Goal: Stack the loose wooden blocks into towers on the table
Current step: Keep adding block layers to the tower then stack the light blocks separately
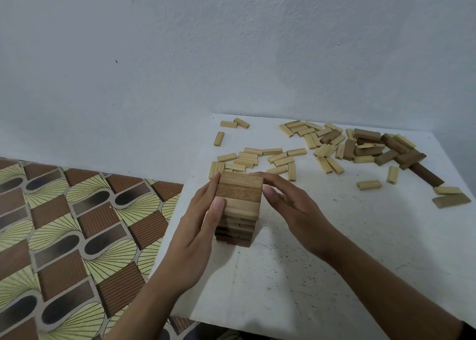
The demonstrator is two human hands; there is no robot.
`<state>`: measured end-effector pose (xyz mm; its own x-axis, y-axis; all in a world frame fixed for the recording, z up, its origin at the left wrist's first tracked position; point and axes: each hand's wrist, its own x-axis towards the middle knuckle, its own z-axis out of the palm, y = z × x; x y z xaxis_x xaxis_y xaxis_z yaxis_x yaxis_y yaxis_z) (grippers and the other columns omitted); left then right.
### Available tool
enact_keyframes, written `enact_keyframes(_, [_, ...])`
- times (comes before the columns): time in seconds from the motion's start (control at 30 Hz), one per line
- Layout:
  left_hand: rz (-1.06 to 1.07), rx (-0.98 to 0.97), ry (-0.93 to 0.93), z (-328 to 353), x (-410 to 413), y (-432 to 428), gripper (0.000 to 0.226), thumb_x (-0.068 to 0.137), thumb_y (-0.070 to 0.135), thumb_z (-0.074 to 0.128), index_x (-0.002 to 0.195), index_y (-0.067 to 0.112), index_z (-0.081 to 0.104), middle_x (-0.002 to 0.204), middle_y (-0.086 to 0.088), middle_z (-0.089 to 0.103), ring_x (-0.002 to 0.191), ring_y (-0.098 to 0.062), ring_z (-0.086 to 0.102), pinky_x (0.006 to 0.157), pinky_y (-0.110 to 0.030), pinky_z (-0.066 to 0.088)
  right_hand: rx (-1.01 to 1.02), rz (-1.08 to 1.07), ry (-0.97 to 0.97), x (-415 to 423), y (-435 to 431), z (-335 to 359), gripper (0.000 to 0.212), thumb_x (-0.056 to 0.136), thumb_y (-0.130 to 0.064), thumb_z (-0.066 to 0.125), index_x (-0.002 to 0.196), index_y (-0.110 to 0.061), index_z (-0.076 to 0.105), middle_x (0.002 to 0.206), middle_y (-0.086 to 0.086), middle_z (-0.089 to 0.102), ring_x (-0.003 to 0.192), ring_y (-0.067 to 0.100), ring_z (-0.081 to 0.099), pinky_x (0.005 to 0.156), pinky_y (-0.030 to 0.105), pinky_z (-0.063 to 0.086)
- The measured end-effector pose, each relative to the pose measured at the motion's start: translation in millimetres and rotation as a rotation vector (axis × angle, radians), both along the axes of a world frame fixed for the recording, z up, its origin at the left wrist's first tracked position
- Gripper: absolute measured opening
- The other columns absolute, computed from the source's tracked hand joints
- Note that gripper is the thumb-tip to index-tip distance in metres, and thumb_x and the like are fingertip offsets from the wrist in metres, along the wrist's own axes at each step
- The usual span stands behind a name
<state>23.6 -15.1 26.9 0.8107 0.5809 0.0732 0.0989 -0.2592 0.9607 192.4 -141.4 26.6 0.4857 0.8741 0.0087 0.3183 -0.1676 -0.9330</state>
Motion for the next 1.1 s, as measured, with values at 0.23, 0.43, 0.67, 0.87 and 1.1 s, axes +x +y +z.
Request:
enact_keyframes(0.23, [0.008,0.002,0.019,0,-1,2,0.052,0.101,0.052,0.035,0.152,0.043,0.033,0.148,0.031,0.043,0.142,0.007,0.033,0.118,-0.032,0.03,0.002,-0.007,0.006,0,-4,4,0.041,0.099,-0.06,0.034,0.135,-0.052,0.049,0.135,-0.036,0.051,0.129,-0.012,0.043,0.112,0.034,0.038])
enact_keyframes(0.43, [-0.012,-0.022,0.022,4,-7,4,0.045,0.102,0.055,0.023,0.146,0.05,0.03,0.14,0.051,0.034,0.138,0.022,0.024,0.104,0.002,0.024,-0.019,0.048,-0.116,0,-10,8,0.058,0.083,-0.07,0.058,0.135,-0.066,0.033,0.135,-0.051,0.037,0.129,-0.021,0.034,0.109,0.025,0.034])
enact_keyframes(0.67, [-0.019,0.012,0.039,7,-7,-1,0.053,0.095,0.063,0.013,0.146,0.055,0.025,0.137,0.057,0.03,0.134,0.028,0.02,0.099,0.008,0.016,-0.04,0.063,-0.161,-1,-12,14,0.062,0.077,-0.063,0.065,0.132,-0.063,0.034,0.123,-0.064,0.029,0.117,-0.036,0.027,0.094,0.01,0.026])
enact_keyframes(0.87, [-0.016,0.009,0.015,3,-5,-1,0.049,0.104,0.053,0.026,0.152,0.046,0.026,0.154,0.038,0.029,0.147,0.01,0.019,0.124,-0.026,0.019,-0.014,0.06,-0.175,-1,-12,12,0.08,0.072,-0.071,0.069,0.141,-0.062,0.029,0.141,-0.046,0.036,0.134,-0.016,0.032,0.108,0.02,0.029])
enact_keyframes(1.1, [-0.02,0.031,0.02,-2,-4,4,0.057,0.098,0.06,0.034,0.153,0.048,0.027,0.155,0.031,0.033,0.147,0.004,0.025,0.123,-0.045,0.025,0.007,0.062,-0.198,0,-11,12,0.078,0.075,-0.057,0.078,0.142,-0.047,0.041,0.141,-0.035,0.044,0.136,-0.006,0.038,0.109,0.027,0.034])
